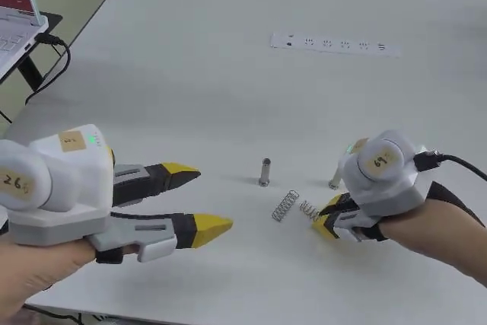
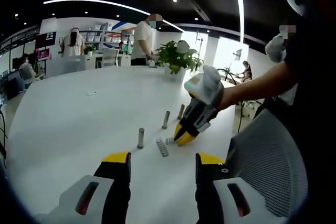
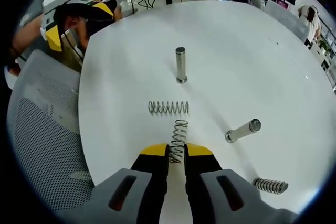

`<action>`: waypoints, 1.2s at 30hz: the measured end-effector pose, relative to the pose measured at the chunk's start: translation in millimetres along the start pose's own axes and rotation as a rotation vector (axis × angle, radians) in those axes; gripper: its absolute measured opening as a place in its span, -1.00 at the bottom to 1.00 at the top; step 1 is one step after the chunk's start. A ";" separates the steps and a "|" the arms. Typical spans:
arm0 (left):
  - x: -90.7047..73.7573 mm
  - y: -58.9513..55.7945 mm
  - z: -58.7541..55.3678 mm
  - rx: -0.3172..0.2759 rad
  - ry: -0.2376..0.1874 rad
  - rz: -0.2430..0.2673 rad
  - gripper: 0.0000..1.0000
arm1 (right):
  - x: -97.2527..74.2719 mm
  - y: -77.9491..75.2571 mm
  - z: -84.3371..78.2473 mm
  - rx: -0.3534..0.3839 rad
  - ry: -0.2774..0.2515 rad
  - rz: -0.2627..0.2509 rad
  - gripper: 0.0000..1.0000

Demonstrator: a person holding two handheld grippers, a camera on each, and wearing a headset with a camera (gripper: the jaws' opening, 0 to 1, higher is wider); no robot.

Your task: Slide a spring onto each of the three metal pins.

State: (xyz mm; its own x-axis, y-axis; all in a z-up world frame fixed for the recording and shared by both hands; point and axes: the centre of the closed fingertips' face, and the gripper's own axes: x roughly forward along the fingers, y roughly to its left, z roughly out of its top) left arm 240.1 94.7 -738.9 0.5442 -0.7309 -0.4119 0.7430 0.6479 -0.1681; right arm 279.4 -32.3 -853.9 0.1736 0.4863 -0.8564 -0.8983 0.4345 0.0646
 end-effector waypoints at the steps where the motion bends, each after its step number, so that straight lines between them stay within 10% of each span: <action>1: 0.2 -0.1 0.3 0.000 -0.002 0.000 -0.14 | 0.0 -0.1 0.2 -0.002 0.001 -0.002 -0.81; 18: 1.3 -5.9 -6.6 -0.010 0.018 -0.023 -0.16 | -2.4 0.0 -2.4 -0.060 -0.006 -0.007 -0.83; 36: 7.5 -14.9 -0.8 0.001 0.007 -0.062 -0.20 | -40.7 -7.5 -6.5 -0.121 -0.050 -0.019 -0.83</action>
State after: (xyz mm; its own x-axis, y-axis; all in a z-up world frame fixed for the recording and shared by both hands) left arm 232.7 79.7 -740.3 0.4943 -0.7684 -0.4066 0.7757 0.6010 -0.1927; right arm 276.5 -60.3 -822.9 0.2083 0.5173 -0.8301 -0.9363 0.3507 -0.0164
